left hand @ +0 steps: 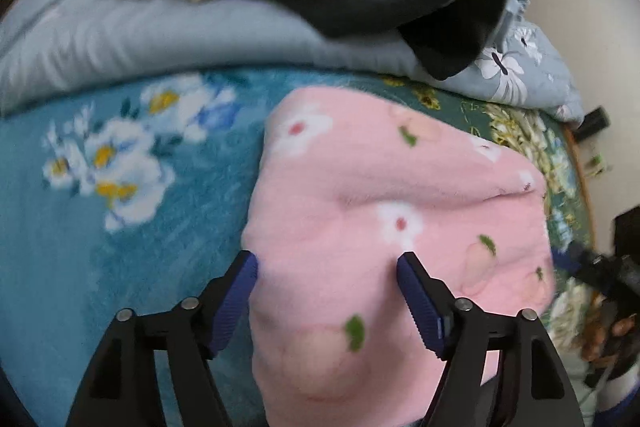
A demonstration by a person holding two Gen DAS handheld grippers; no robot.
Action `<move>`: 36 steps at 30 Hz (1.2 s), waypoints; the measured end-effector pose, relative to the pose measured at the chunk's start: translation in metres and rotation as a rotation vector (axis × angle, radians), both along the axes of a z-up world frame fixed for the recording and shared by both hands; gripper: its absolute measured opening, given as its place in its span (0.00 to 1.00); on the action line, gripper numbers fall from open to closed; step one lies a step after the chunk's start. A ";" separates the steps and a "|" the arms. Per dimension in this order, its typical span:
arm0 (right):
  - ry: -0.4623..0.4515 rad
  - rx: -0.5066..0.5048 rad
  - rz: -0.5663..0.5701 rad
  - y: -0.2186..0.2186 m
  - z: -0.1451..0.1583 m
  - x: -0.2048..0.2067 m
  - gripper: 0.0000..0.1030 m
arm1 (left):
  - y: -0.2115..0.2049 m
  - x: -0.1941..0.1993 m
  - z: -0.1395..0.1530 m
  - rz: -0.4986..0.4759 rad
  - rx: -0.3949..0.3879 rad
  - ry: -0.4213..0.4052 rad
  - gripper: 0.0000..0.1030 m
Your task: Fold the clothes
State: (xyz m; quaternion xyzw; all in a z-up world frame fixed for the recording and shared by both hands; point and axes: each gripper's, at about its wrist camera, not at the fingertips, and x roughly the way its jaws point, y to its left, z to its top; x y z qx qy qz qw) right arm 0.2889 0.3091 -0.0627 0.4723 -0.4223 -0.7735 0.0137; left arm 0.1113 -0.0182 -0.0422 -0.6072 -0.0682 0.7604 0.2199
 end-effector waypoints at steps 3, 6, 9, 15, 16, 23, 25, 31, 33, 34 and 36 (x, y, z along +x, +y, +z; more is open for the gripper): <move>-0.017 -0.068 -0.038 0.004 -0.017 0.007 0.83 | -0.004 -0.001 -0.009 0.013 0.016 -0.044 0.79; -0.034 -0.136 -0.077 0.008 -0.035 0.014 0.89 | -0.003 -0.006 -0.018 0.021 0.027 -0.083 0.80; -0.053 -0.151 -0.076 0.007 -0.045 0.009 0.89 | -0.001 -0.011 -0.027 0.024 0.041 -0.109 0.82; -0.067 -0.178 -0.054 0.003 -0.059 -0.004 0.89 | 0.003 -0.014 -0.036 0.022 0.077 -0.126 0.82; -0.067 -0.182 -0.049 0.002 -0.061 -0.006 0.89 | 0.003 -0.015 -0.037 0.024 0.082 -0.128 0.82; -0.070 -0.219 -0.023 -0.003 -0.073 -0.017 0.89 | 0.002 -0.015 -0.041 0.029 0.114 -0.154 0.82; -0.070 -0.241 -0.037 -0.002 -0.076 -0.016 0.88 | 0.005 -0.014 -0.040 0.027 0.101 -0.152 0.82; -0.078 -0.318 -0.091 0.002 -0.083 -0.011 0.72 | 0.013 -0.009 -0.032 0.032 0.062 -0.125 0.71; -0.077 -0.336 -0.118 0.002 -0.084 -0.008 0.62 | 0.018 -0.006 -0.025 0.021 0.034 -0.107 0.62; -0.075 -0.337 -0.126 0.002 -0.082 -0.008 0.60 | 0.022 -0.005 -0.022 0.014 0.018 -0.099 0.57; -0.073 -0.328 -0.130 0.001 -0.078 -0.010 0.56 | 0.028 -0.003 -0.015 -0.003 -0.015 -0.082 0.49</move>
